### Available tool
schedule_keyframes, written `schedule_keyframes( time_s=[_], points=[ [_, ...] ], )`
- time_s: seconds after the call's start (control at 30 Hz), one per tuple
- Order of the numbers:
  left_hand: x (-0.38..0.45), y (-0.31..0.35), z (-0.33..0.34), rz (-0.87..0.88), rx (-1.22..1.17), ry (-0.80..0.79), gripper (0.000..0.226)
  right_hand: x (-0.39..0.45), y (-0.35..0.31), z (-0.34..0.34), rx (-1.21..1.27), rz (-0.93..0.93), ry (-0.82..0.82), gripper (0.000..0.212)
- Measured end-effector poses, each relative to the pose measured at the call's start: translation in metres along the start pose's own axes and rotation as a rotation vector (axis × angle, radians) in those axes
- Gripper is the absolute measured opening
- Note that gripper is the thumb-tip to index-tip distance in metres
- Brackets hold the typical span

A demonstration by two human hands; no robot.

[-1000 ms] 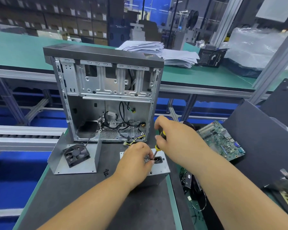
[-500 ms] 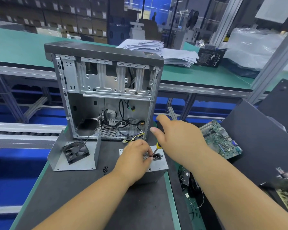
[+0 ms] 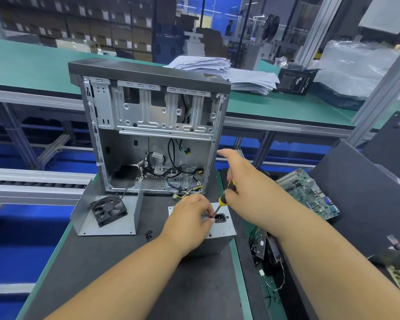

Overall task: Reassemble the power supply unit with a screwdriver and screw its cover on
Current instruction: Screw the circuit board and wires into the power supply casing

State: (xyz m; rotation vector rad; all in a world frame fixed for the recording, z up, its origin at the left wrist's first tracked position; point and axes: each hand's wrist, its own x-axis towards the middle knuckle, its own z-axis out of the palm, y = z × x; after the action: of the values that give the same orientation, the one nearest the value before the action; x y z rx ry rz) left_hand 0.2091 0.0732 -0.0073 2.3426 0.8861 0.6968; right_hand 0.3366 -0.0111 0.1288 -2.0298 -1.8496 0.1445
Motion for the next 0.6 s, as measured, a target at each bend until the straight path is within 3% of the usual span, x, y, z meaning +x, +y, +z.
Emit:
schedule_keyframes(
  time_s=[0.1,0.17,0.23,0.33,0.4,0.47,0.5,0.57,0.6],
  points=[
    [0.000,0.000,0.001,0.003,0.004,-0.001,0.015,0.004,-0.004,0.003,-0.322,0.024,0.107,0.045],
    [-0.001,-0.001,0.001,0.000,-0.008,0.001,0.013,0.004,-0.007,0.009,-0.545,0.108,0.140,0.044],
    [0.000,-0.001,0.001,-0.001,-0.013,0.003,0.013,0.003,-0.004,0.013,-0.465,0.117,0.160,0.047],
    [0.001,0.000,0.001,0.003,0.005,-0.001,0.014,0.004,-0.001,0.005,-0.017,0.012,0.020,0.058],
    [0.001,0.000,0.000,-0.002,0.005,-0.006,0.014,0.004,0.000,0.005,-0.114,-0.042,0.035,0.057],
    [0.001,-0.001,0.000,-0.004,-0.005,-0.010,0.013,0.007,-0.002,0.006,-0.390,0.031,0.131,0.037],
    [0.002,-0.001,-0.001,-0.003,-0.016,-0.009,0.012,0.008,-0.002,0.008,-0.489,0.087,0.137,0.036],
    [0.004,-0.001,-0.002,-0.004,-0.032,-0.009,0.011,0.008,0.001,0.012,-0.496,0.114,0.142,0.040],
    [0.005,-0.001,-0.003,-0.003,-0.031,-0.013,0.012,0.009,0.002,0.012,-0.366,0.092,0.122,0.036]
  ],
)
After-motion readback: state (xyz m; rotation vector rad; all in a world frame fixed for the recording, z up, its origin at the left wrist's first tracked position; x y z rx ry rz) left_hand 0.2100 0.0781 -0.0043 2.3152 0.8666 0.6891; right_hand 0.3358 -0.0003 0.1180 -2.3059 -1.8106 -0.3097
